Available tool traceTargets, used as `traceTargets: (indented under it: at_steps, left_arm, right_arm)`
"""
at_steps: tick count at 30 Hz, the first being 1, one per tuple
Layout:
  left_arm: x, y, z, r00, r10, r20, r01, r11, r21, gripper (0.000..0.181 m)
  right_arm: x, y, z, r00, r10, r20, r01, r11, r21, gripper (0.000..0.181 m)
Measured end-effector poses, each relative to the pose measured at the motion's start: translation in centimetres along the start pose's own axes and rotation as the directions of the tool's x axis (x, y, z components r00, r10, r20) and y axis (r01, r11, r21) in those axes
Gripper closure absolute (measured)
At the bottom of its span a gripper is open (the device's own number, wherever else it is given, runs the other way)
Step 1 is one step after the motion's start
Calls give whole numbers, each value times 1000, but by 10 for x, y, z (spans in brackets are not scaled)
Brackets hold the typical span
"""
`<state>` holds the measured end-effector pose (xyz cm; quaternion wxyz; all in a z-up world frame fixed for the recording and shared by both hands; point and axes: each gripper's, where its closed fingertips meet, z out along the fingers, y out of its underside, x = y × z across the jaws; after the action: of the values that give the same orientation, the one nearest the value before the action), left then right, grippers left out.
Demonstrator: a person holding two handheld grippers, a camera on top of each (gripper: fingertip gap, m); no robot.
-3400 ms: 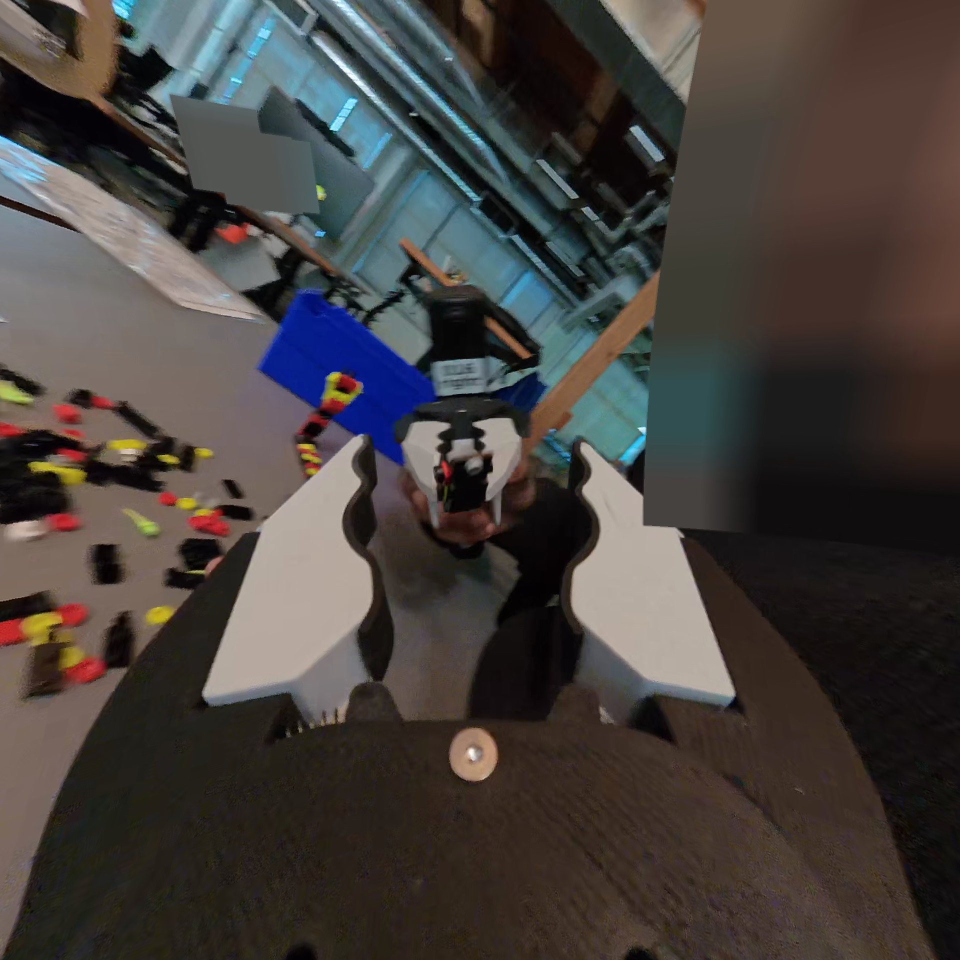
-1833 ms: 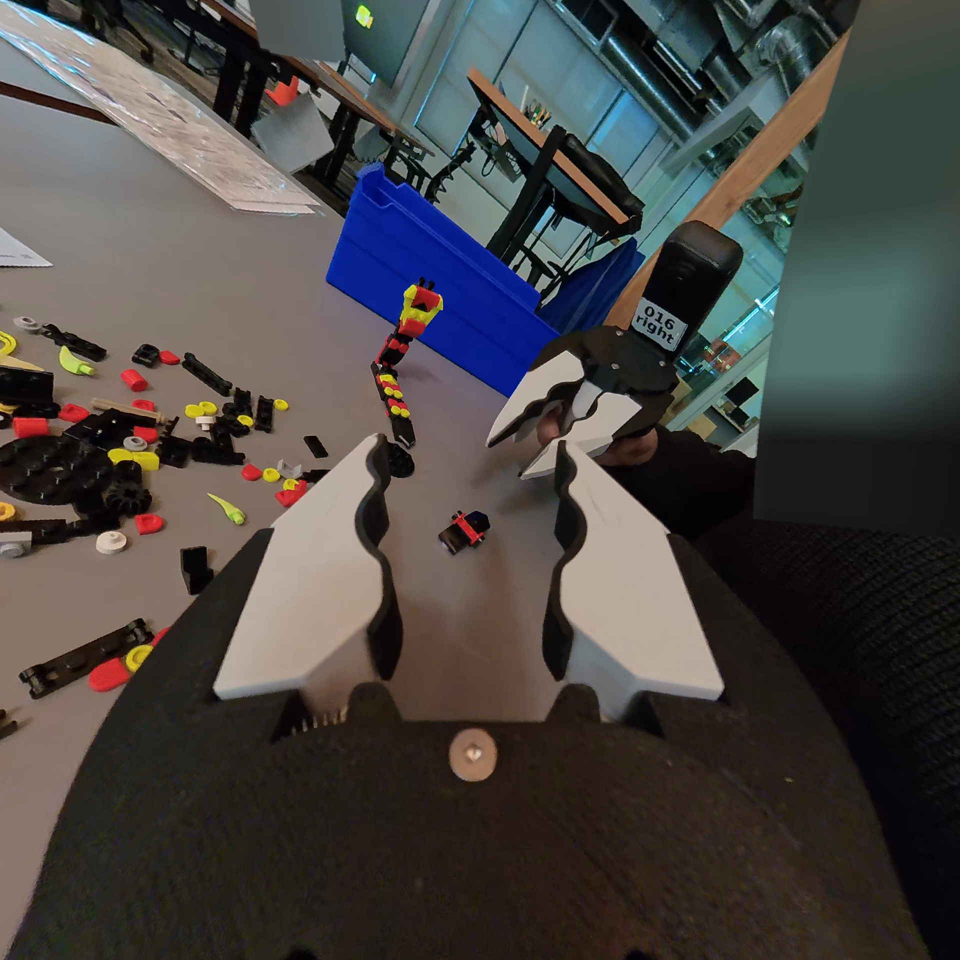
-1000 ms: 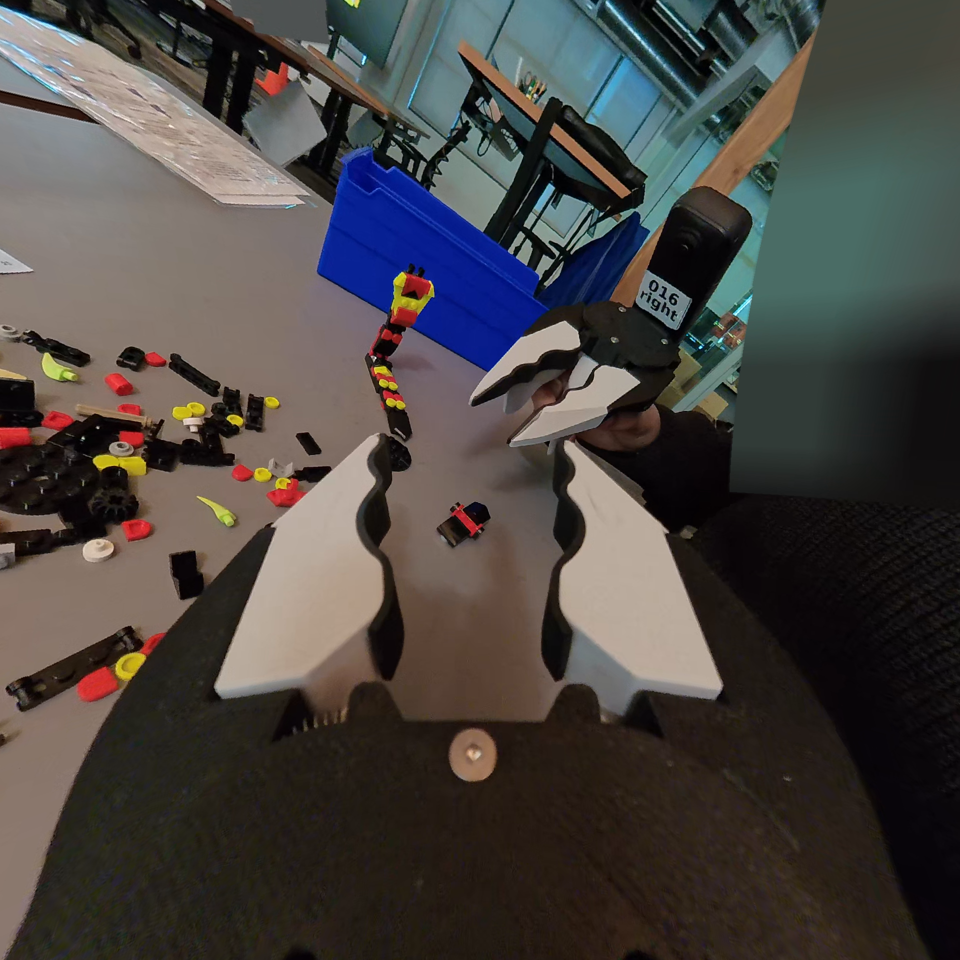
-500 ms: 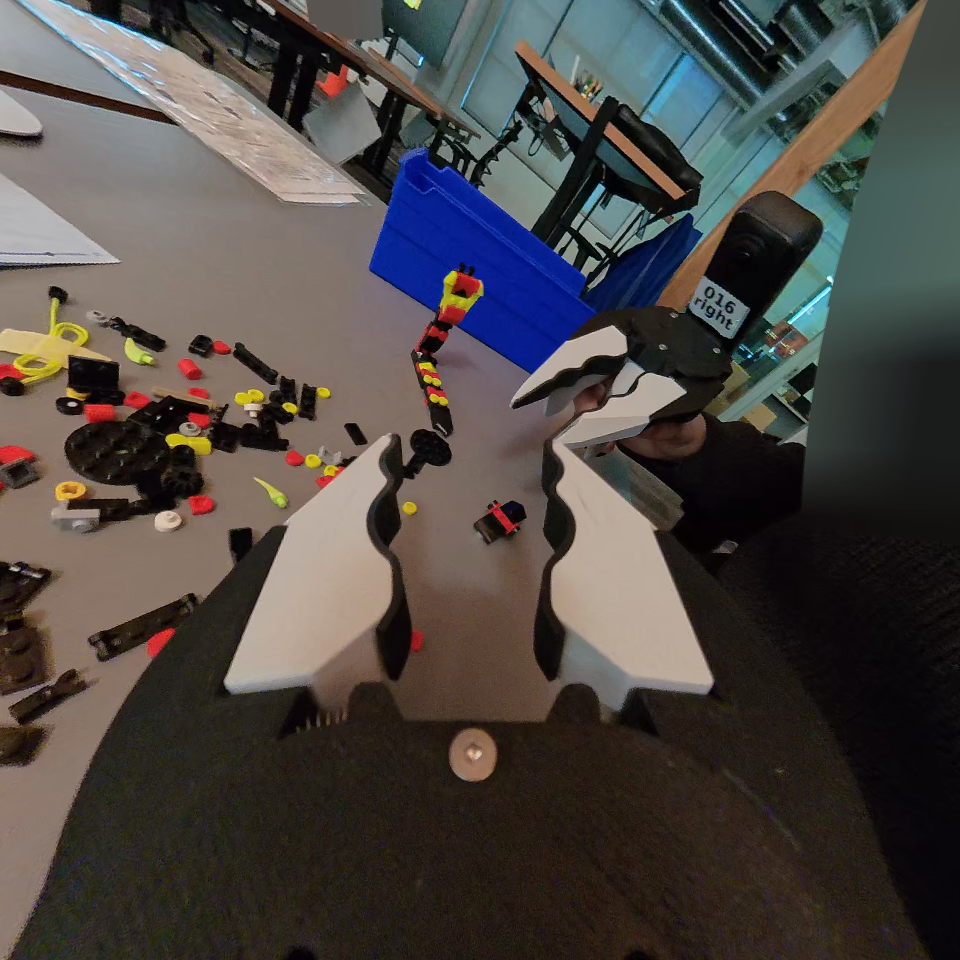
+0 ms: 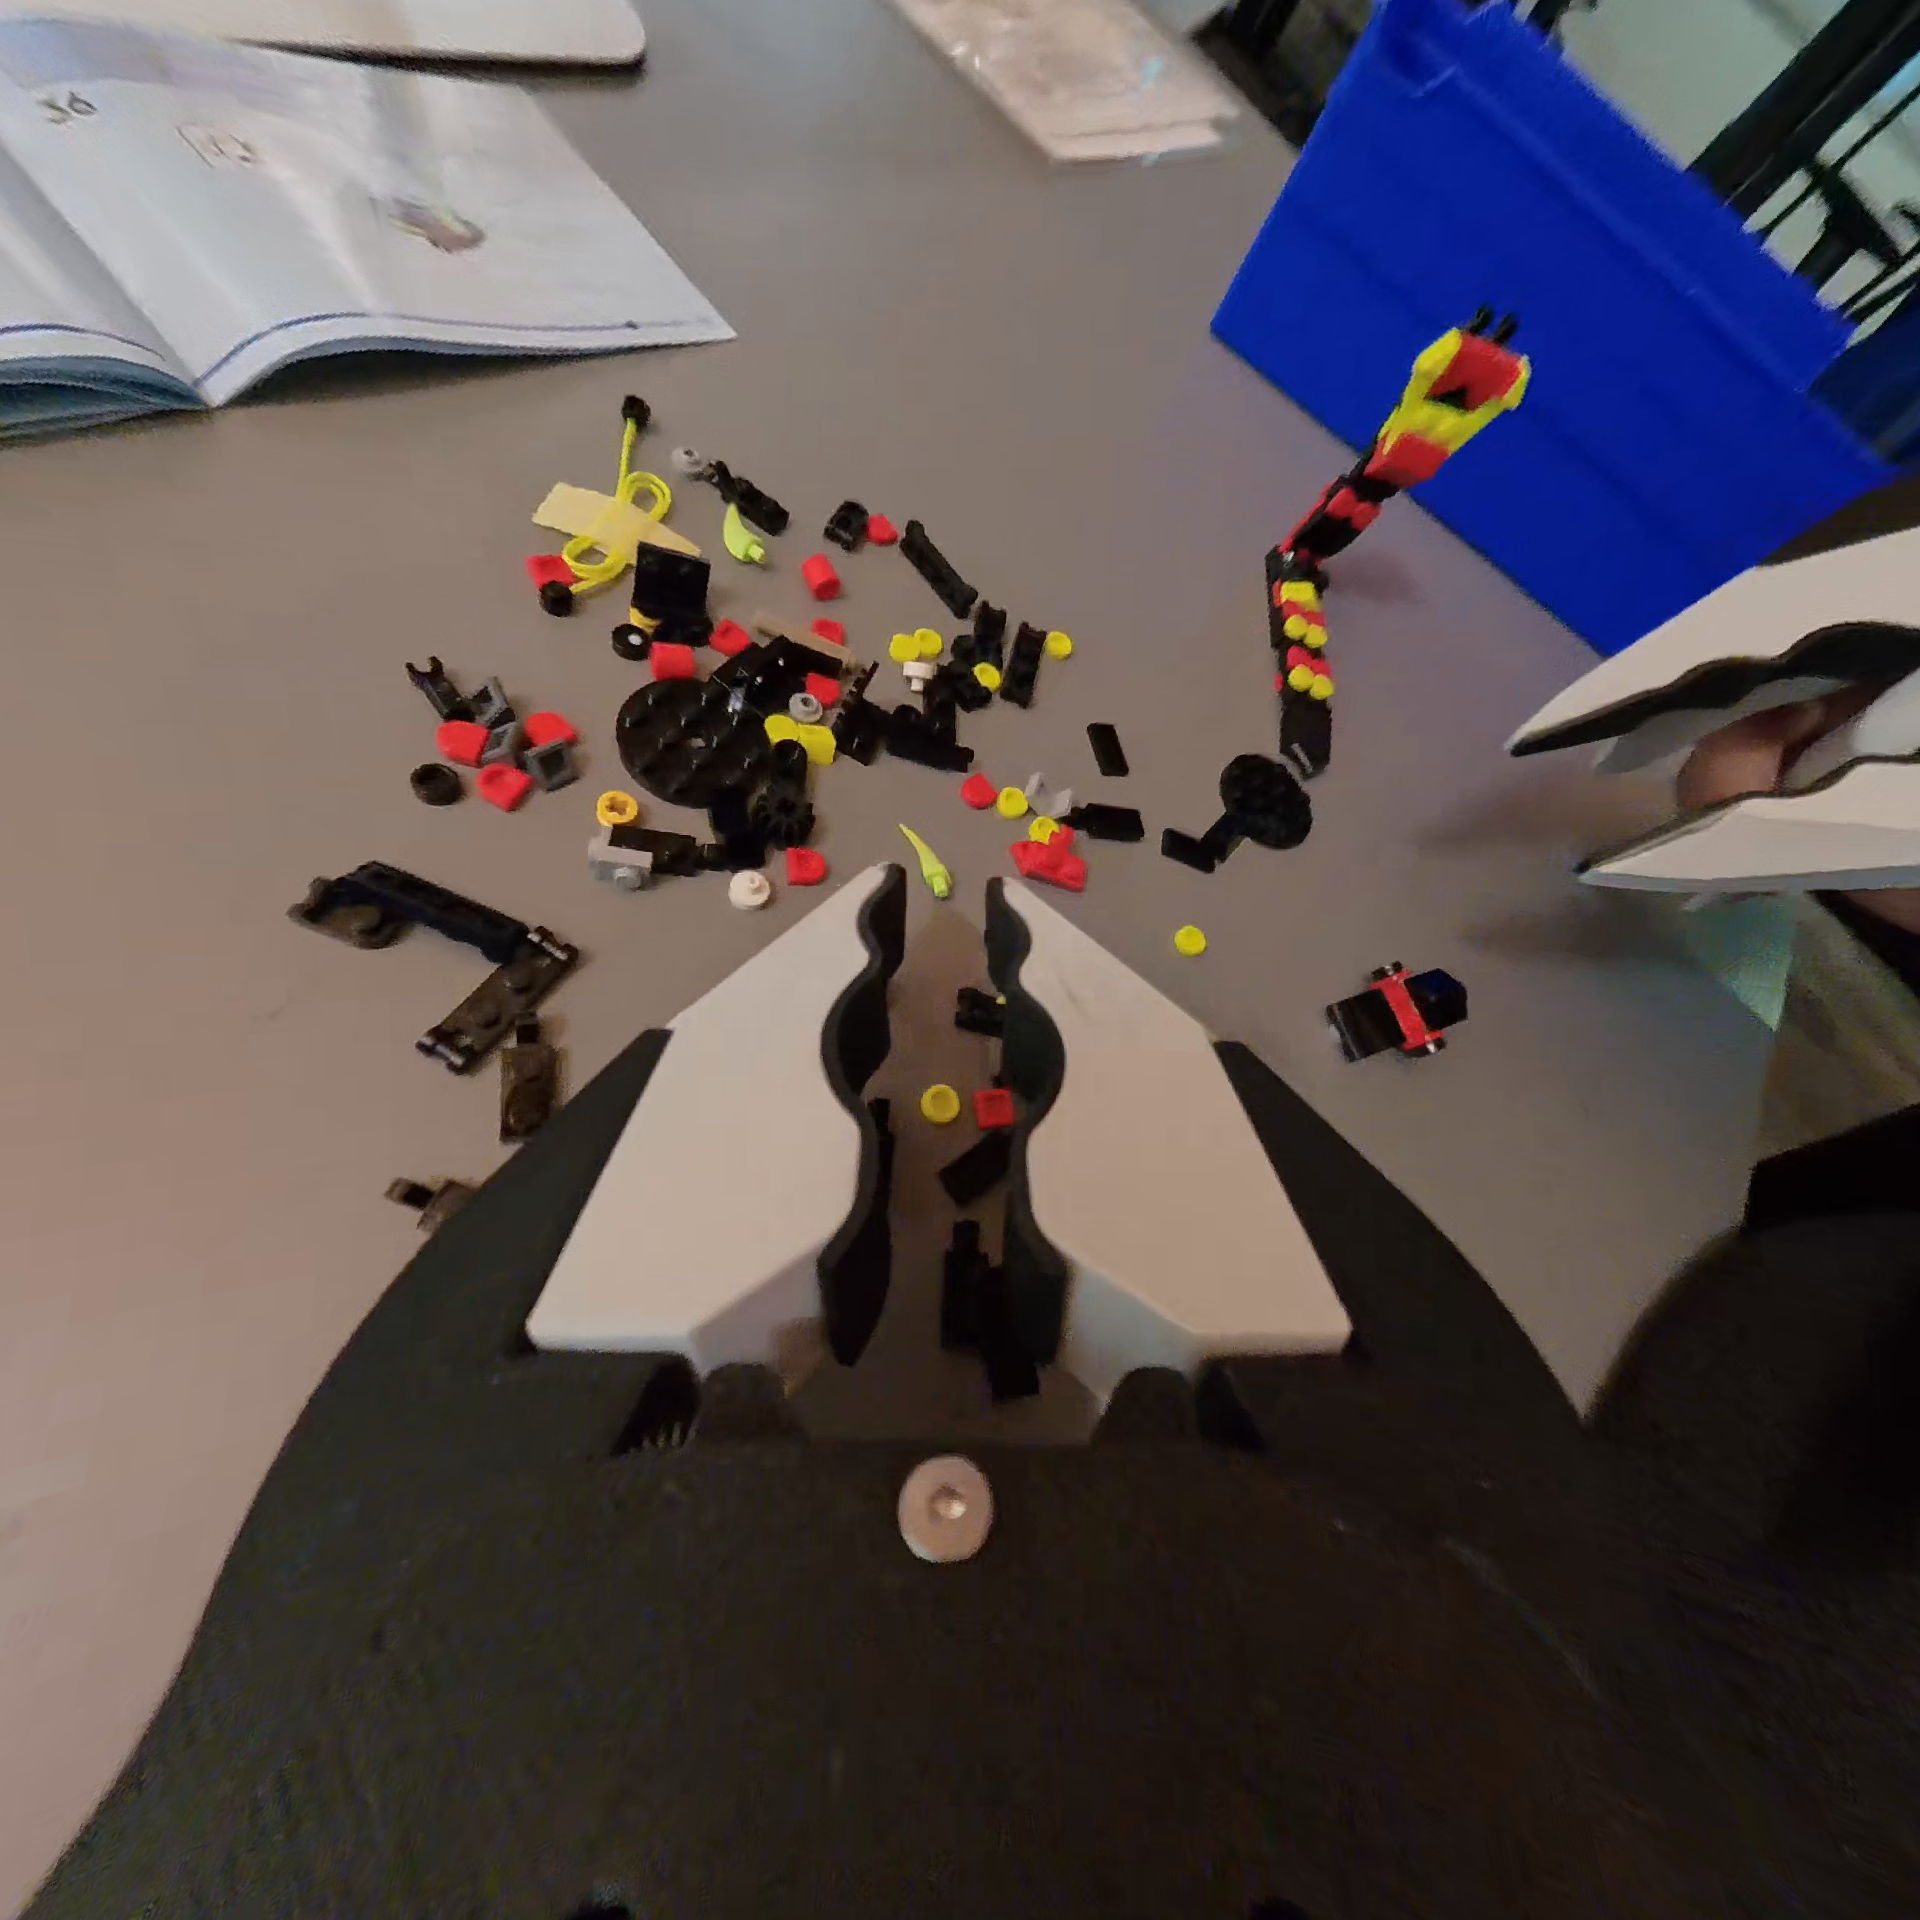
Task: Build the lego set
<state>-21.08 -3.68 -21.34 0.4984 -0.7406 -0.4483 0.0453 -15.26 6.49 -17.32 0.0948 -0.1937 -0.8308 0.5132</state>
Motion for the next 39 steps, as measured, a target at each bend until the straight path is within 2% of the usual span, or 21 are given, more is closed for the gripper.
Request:
traceTargets:
  at_steps: [7,14,17,21,39]
  left_arm:
    - [-4,6,18,986,139,96,-128,985,-115,166]
    - [-2,17,26,985,155,77,-137,971,-198,161]
    - [-2,17,26,985,158,75,-140,969,-203,165]
    - [0,18,27,987,153,59,-137,968,-209,181]
    - [6,9,15,993,120,1,-118,984,-133,181]
  right_arm:
    - [-1,-1,-1,1000,1,6,-1,1000,4,155]
    - [0,-2,-4,1000,2,-1,-2,1000,12,155]
    - [2,-2,-4,1000,3,-7,-3,1000,13,155]
    - [2,-3,-5,1000,7,-8,-7,1000,17,155]
    - [5,-3,-7,1000,11,-22,-11,1000,20,156]
